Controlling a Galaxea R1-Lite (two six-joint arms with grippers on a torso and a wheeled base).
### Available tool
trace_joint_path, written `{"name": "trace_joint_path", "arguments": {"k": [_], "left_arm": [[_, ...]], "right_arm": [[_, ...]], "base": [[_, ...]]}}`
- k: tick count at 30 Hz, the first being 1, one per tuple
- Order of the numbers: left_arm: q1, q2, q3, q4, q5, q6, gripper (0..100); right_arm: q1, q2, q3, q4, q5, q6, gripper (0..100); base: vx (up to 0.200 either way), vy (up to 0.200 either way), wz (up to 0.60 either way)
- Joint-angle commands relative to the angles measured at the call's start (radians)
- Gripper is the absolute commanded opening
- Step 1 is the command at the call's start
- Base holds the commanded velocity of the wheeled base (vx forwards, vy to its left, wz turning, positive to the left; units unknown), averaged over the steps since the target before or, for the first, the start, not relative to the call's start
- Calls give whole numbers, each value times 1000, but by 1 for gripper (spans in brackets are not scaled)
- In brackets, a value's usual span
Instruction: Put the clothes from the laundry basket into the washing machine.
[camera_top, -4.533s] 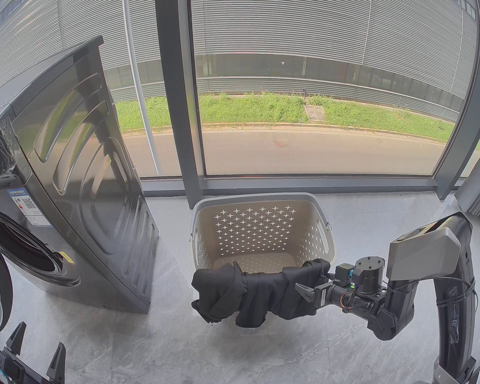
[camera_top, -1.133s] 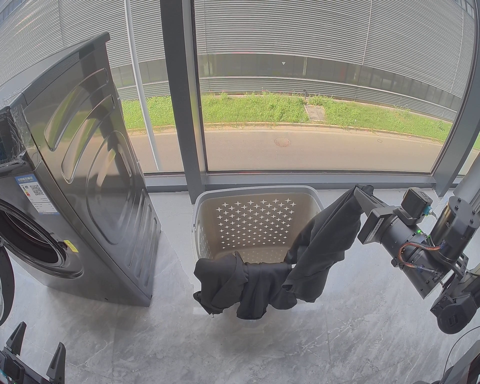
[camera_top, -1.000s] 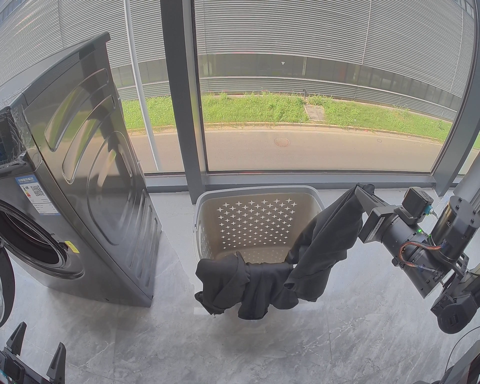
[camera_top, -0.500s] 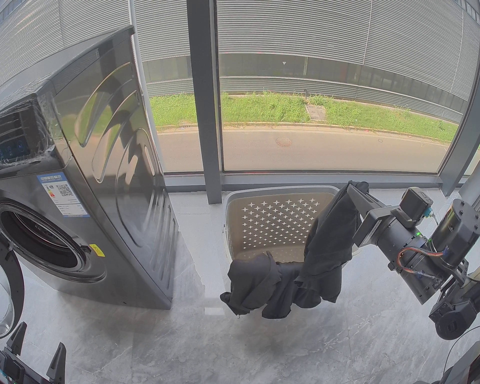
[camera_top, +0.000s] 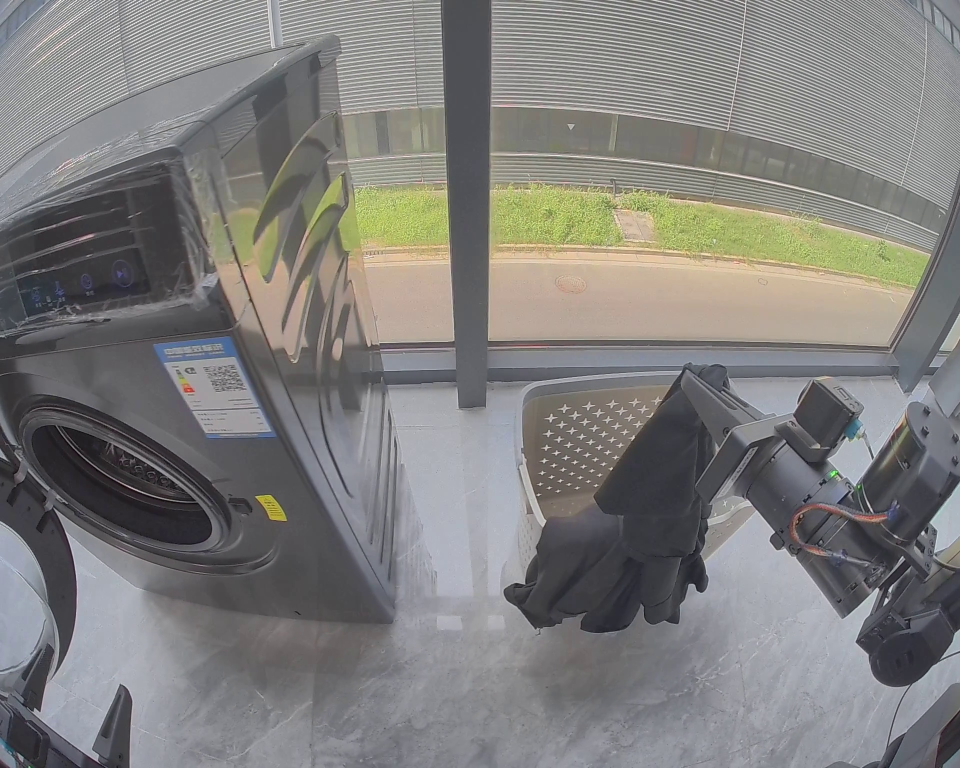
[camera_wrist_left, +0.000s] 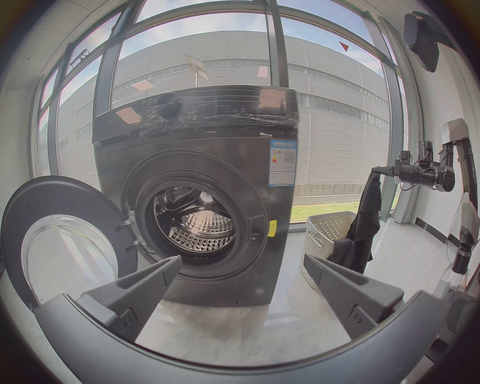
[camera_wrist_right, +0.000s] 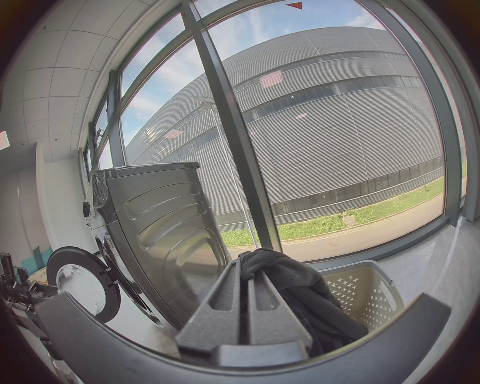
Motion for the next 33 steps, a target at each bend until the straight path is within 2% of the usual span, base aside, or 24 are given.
{"name": "trace_joint_path", "arguments": {"k": [1,7,16,33], "left_arm": [[1,-18,16,0,0,0,100],[1,-18,16,0,0,-2,100],[1,-18,16,0,1,-7,100],[1,-18,16,0,1,-7,100]], "right_arm": [[7,1,1,0,-1,0,0],[8,1,0,0,-1,0,0],[8,0,1,0,-1,0,0],[8,3,6,0,-1,2,0]], "base": [[0,200,0],[0,200,0],[0,0,0],[-200,0,0]]}}
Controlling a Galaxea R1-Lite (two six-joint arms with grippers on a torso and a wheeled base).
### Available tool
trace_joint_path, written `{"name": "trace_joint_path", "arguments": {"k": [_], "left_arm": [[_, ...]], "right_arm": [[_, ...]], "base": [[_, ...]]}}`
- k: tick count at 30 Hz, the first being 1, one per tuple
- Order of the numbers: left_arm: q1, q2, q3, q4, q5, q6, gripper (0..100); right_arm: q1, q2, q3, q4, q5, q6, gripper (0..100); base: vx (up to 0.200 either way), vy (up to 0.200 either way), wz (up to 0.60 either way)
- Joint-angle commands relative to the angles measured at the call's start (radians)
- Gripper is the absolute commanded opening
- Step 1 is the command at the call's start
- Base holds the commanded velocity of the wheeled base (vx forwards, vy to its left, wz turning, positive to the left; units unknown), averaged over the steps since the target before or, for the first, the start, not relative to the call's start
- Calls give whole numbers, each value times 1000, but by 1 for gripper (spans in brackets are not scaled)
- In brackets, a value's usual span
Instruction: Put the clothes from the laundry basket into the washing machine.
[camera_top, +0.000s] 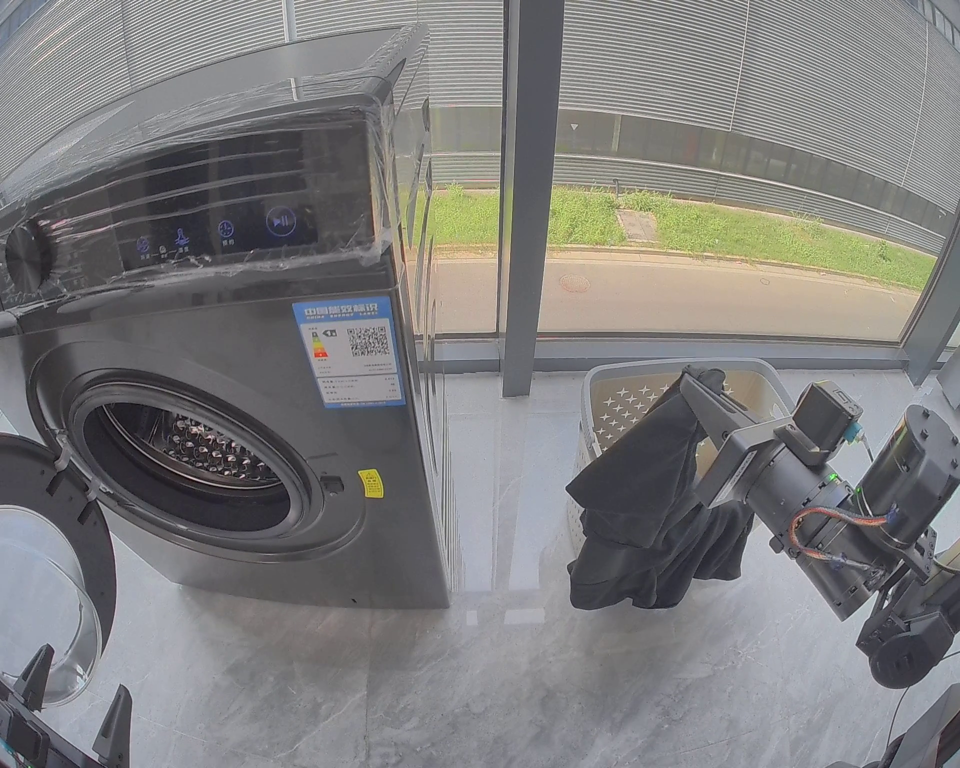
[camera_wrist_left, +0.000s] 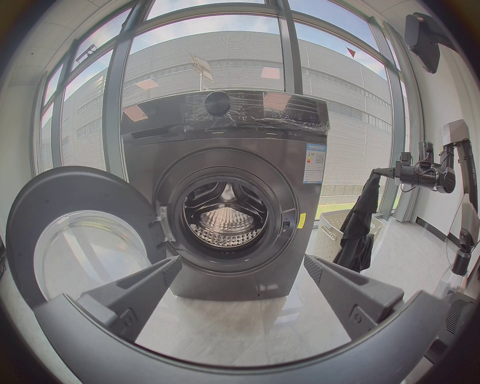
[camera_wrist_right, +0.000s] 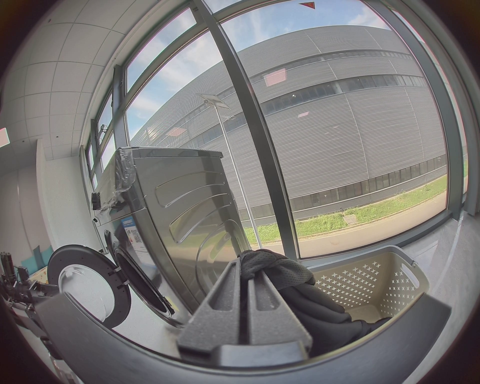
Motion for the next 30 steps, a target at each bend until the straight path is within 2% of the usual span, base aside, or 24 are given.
{"name": "trace_joint_path", "arguments": {"k": [1,7,30], "left_arm": [[0,-18,16,0,0,1,100],[0,-18,16,0,-1,1,100],[0,-18,16,0,-1,1,100]], "right_arm": [[1,3,4,0,2,0,0],[1,3,6,0,2,0,0],[-1,-2,7,0,0,0,0]], "base": [[-200,0,0],[0,0,0],[0,200,0]]}}
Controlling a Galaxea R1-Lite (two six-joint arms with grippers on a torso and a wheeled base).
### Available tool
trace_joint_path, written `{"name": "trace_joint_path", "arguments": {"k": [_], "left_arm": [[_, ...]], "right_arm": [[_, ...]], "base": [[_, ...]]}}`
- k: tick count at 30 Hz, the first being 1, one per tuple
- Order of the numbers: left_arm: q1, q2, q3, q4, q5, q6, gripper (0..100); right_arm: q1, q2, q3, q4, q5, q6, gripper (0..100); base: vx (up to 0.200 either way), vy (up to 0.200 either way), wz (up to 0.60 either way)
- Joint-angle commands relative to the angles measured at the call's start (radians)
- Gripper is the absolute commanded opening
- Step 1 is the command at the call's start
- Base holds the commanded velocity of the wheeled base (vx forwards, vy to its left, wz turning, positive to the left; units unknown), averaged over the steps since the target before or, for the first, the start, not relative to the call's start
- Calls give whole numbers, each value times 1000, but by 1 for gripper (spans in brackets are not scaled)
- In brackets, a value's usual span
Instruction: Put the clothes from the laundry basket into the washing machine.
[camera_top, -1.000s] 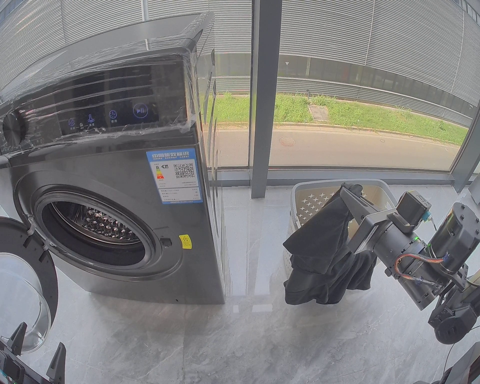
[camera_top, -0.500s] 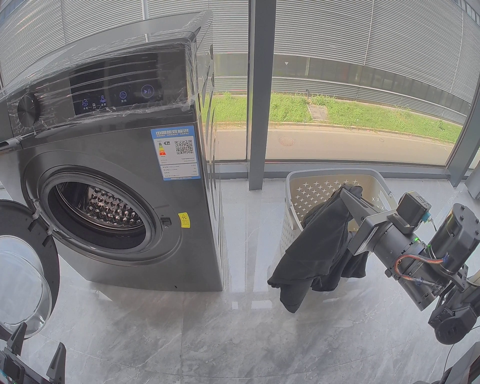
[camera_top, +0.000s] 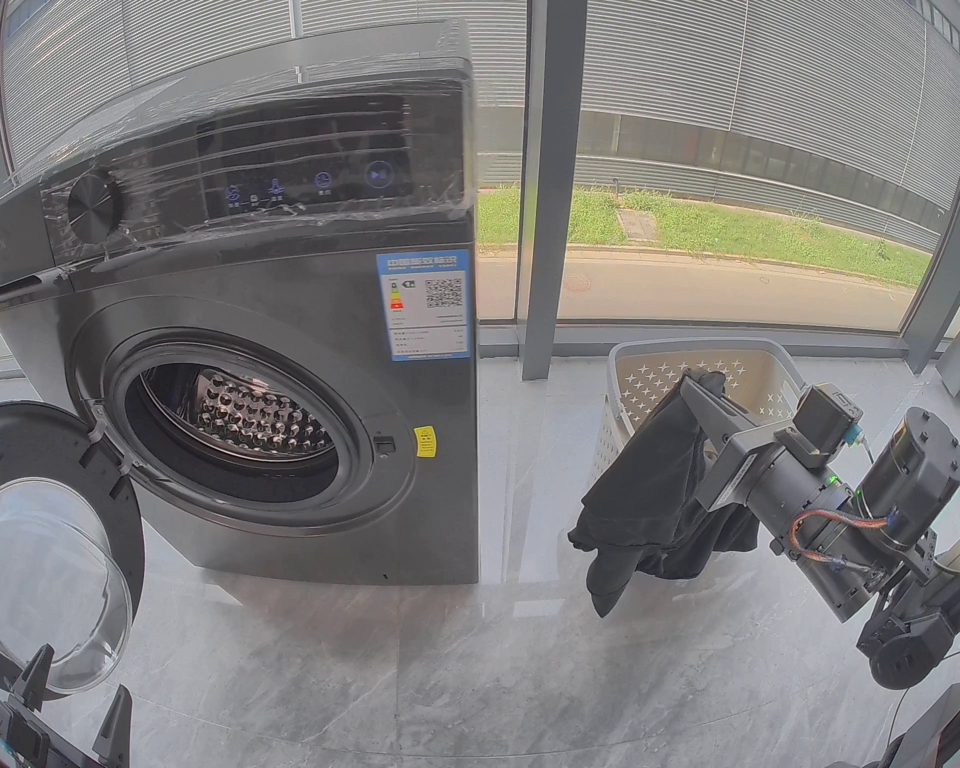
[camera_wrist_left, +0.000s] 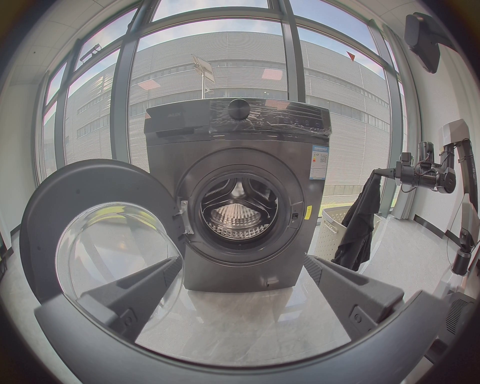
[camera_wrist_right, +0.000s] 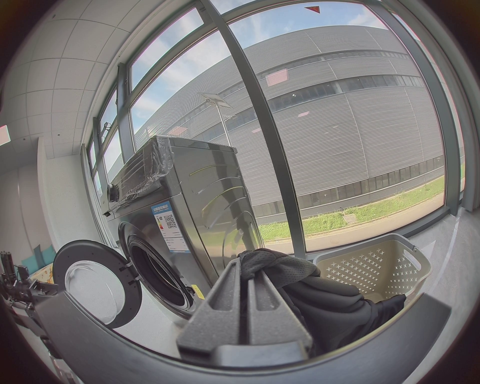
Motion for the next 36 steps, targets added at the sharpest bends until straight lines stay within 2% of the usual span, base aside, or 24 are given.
{"name": "trace_joint_path", "arguments": {"k": [1,4,13,25,31,36], "left_arm": [[0,-18,16,0,0,0,100],[0,-18,16,0,0,0,100],[0,-18,16,0,0,0,100],[0,-18,16,0,1,-2,100],[0,-18,16,0,1,0,100],[0,-18,16,0,1,0,100]], "right_arm": [[0,0,0,0,0,0,0],[2,0,3,0,0,0,0],[14,0,5,-2,0,0,0],[14,0,5,0,0,0,0],[14,0,5,0,0,0,0],[14,3,6,0,2,1,0]], "base": [[0,200,0],[0,200,0],[0,0,0],[-200,0,0],[0,0,0],[0,200,0]]}}
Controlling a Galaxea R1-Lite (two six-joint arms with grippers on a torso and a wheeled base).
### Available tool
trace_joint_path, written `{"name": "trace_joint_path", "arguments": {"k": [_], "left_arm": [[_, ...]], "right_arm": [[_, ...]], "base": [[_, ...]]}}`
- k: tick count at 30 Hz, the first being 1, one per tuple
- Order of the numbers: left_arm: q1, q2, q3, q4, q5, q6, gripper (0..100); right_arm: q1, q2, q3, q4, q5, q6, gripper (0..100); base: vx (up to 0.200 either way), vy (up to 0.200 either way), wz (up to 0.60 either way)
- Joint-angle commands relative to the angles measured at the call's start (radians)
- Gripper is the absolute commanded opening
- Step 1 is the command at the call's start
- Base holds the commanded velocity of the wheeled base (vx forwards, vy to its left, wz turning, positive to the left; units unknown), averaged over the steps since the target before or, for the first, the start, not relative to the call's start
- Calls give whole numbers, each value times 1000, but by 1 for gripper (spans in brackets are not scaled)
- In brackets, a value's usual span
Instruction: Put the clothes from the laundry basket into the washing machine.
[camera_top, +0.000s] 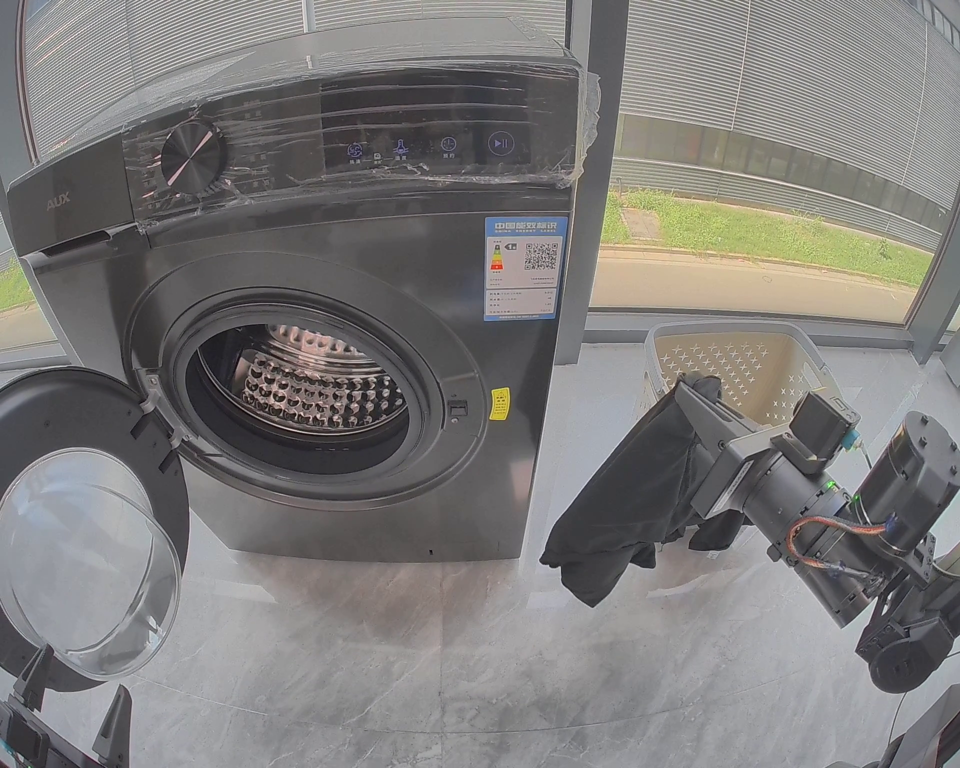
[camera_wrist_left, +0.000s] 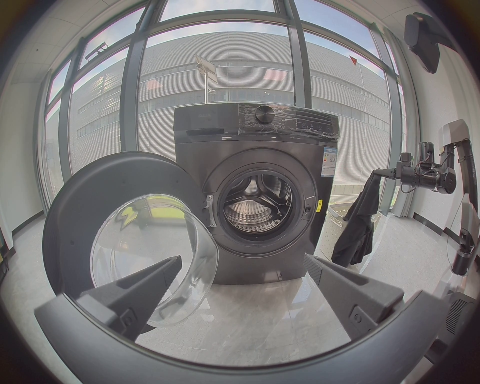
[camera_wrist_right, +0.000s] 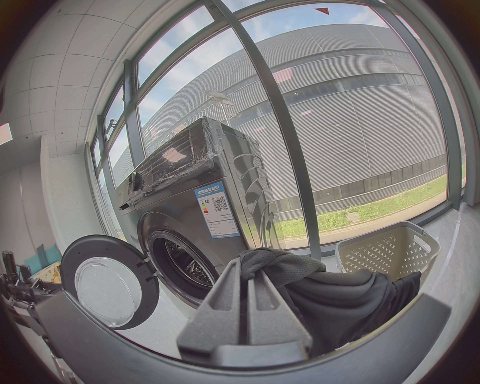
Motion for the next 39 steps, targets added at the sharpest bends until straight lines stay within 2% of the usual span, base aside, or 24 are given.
{"name": "trace_joint_path", "arguments": {"k": [1,22,25,39], "left_arm": [[0,-18,15,0,1,0,100],[0,-18,16,0,-1,0,100],[0,-18,16,0,-1,0,100],[0,-18,16,0,1,0,100]], "right_arm": [[0,3,3,-1,0,1,0],[14,3,30,-1,9,-1,0],[25,3,32,-1,29,1,0],[63,5,32,-33,32,5,0]], "base": [[0,200,0],[0,200,0],[0,0,0],[0,0,0]]}}
